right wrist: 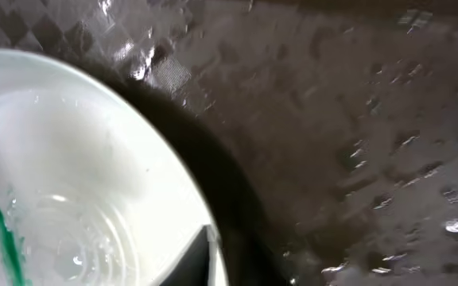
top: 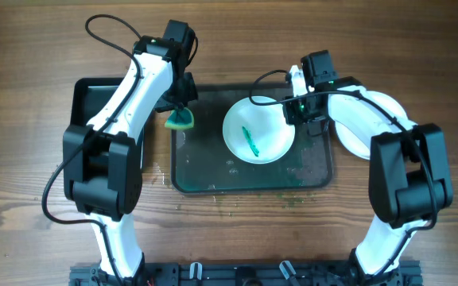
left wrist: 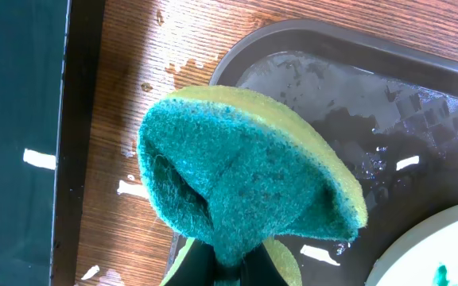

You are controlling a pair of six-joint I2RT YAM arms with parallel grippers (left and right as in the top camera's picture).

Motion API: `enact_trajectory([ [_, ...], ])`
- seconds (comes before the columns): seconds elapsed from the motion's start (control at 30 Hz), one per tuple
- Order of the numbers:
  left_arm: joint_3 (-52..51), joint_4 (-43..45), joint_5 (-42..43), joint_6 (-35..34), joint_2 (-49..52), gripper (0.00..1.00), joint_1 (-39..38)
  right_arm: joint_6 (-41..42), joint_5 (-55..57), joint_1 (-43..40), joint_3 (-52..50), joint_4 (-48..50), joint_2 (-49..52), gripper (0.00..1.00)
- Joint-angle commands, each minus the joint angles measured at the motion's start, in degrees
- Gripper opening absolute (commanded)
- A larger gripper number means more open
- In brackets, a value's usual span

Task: Clean dirty plates on tray and stack at the side
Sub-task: 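Grasp the last plate with the right gripper and pull it to tray center, then scrub the last plate with the sponge in the left gripper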

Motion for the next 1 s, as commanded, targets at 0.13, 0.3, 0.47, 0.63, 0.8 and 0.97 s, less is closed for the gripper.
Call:
enact_trajectory([
  [0.13,1.07,0.63,4.48,0.22,0.00,0.04,-1.95,31.26,-6.45,1.70,-1.42,-5.40,1.20,0.04],
  [0.3,-2.32,8.66,9.62,0.70,0.48,0.04,-7.96,29.03,-8.44,3.06,-2.97,-3.28,1.31,0.04],
  [0.47,-2.45,11.37,11.91,6.75,4.87,0.04,-11.13,21.73,-11.34,4.61,-2.97,-1.77,1.31,0.04],
  [0.63,-2.69,11.08,12.96,8.02,9.27,0.04,-11.06,21.16,-11.30,4.96,-2.97,-1.57,1.31,0.04],
  [0.8,-3.10,7.23,23.63,19.02,10.62,0.04,-11.08,21.29,-11.30,4.96,-2.97,-1.51,1.31,0.04],
  [0.97,-3.08,8.57,31.50,26.58,10.60,0.04,-10.05,21.44,-11.26,4.94,-2.97,-1.55,1.31,0.04],
])
